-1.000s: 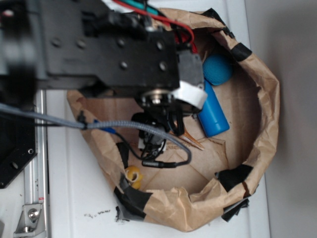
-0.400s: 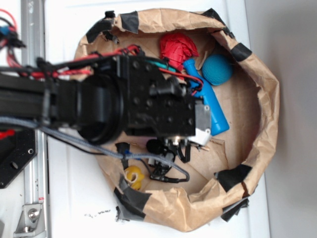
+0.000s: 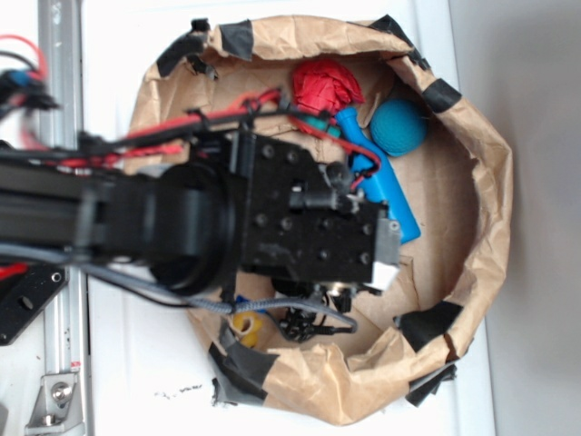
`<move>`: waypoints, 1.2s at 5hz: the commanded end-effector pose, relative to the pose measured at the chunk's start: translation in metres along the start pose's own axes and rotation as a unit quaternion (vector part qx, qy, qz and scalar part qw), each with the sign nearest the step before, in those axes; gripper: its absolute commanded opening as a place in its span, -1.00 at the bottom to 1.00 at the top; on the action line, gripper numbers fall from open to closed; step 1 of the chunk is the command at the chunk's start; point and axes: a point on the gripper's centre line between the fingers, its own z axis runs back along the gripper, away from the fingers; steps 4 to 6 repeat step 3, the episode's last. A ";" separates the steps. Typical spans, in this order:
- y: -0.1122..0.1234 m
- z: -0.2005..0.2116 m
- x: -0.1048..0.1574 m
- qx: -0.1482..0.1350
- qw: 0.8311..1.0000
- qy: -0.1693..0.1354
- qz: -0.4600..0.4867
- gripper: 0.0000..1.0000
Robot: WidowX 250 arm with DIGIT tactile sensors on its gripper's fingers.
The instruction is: Grab the shell.
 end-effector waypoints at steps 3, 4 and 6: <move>0.015 0.110 -0.010 0.076 0.979 -0.072 0.174 -1.00; 0.015 0.110 -0.010 0.076 0.979 -0.072 0.174 -1.00; 0.015 0.110 -0.010 0.076 0.979 -0.072 0.174 -1.00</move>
